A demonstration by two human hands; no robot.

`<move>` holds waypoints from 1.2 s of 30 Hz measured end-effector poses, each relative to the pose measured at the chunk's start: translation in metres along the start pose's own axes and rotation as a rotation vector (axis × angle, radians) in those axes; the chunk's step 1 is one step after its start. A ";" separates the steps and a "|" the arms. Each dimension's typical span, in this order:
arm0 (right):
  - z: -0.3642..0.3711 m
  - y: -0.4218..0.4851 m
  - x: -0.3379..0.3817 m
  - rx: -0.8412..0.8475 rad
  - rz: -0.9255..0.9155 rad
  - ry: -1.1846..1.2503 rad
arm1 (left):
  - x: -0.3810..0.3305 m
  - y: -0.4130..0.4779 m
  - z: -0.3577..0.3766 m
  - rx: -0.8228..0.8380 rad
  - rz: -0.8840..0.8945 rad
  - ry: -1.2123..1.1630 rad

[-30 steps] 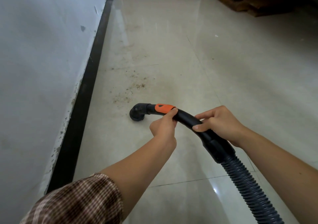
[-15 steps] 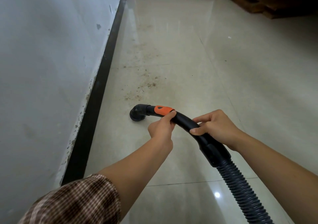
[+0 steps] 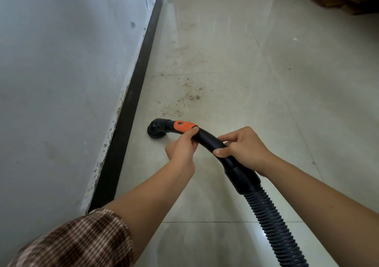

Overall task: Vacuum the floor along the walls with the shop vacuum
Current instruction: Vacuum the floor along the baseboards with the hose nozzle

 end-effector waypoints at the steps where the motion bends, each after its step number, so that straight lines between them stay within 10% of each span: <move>1: 0.004 0.002 0.001 0.006 -0.006 -0.003 | -0.002 0.001 -0.003 -0.007 0.008 0.003; 36: 0.007 0.013 -0.005 -0.146 -0.008 -0.046 | -0.008 0.016 0.007 0.025 0.023 -0.057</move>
Point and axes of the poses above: each hand's wrist, its own y-axis towards the middle knuckle, its own z-axis out of the palm, x = y × z, the point moved 7 cm from there along y, towards the middle knuckle, and after that the axes turned 1 degree about z, right-handed, at the moved point
